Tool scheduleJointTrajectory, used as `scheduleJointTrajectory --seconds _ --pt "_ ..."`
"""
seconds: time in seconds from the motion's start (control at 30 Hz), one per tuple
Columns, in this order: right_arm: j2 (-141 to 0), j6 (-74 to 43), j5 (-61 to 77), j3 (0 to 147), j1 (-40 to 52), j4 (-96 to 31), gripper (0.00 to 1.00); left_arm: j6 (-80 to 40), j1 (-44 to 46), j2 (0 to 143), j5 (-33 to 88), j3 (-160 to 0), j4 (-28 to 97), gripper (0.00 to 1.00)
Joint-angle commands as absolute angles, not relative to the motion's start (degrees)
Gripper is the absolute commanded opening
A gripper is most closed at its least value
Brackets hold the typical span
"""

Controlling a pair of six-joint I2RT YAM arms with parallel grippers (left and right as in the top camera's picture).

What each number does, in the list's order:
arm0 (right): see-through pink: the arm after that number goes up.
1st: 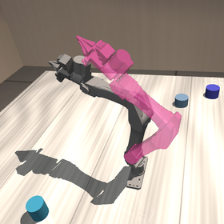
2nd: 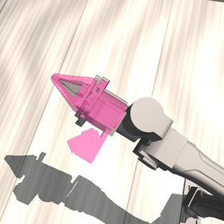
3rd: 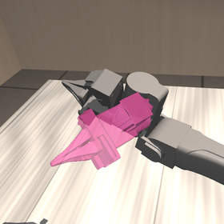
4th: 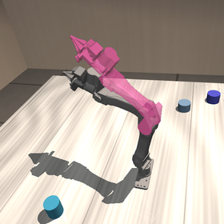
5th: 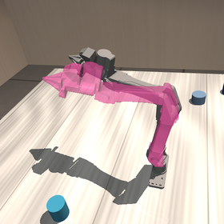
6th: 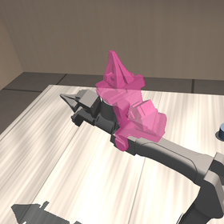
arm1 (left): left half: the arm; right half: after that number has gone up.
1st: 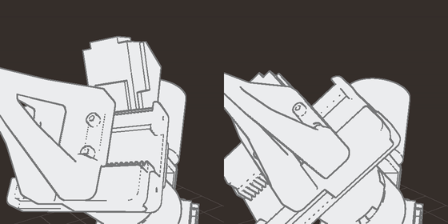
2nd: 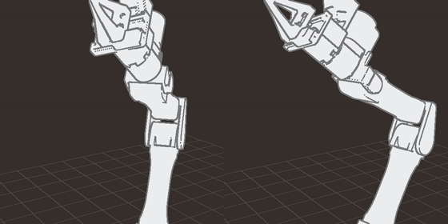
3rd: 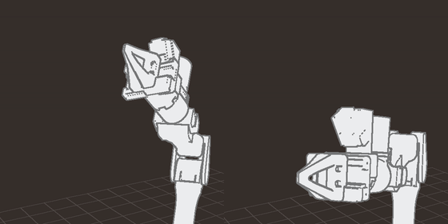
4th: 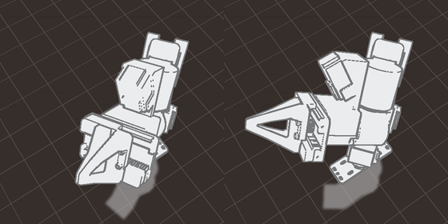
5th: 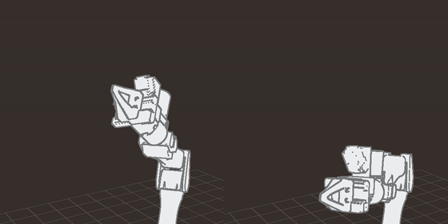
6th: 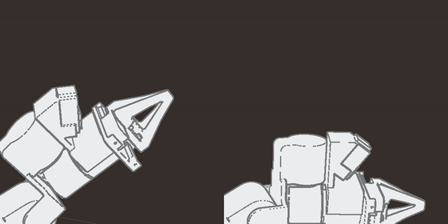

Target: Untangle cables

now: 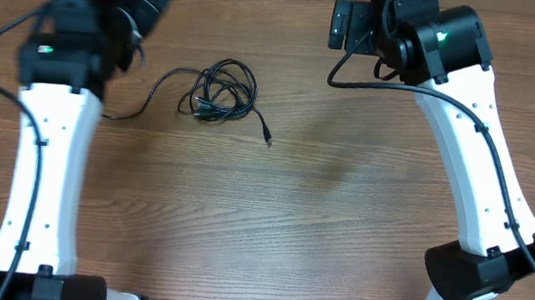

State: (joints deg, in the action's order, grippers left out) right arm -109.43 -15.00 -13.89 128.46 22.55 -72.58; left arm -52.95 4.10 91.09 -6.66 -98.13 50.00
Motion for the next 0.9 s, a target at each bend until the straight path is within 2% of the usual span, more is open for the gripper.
scheduleJointTrajectory --seconds 0.0,0.1,0.23,0.4,0.57,0.87 --pt "-108.1 -9.0 -5.1 128.7 22.5 -72.5 1.0 -42.9 10.9 91.3 -37.2 -98.9 53.3 1.0" --pt "-109.6 -2.4 5.4 128.6 22.5 -72.0 1.0 -41.9 13.6 90.3 -37.8 -99.8 54.2 1.0" --pt "-114.0 -1.7 6.4 128.6 22.5 -70.3 1.0 -41.1 12.5 87.5 -30.1 -103.7 55.5 1.0" --pt "-121.0 -13.4 6.4 128.6 23.3 -68.5 0.98 -36.1 10.3 83.2 -20.9 -108.2 55.7 1.0" --pt "-126.6 -24.6 7.0 128.6 25.7 -66.7 0.97 -33.3 10.1 80.1 -21.1 -108.5 57.2 1.0" --pt "-135.1 -31.2 4.5 128.6 31.7 -63.2 0.96 -33.2 8.6 80.0 -21.3 -108.5 62.8 1.0"
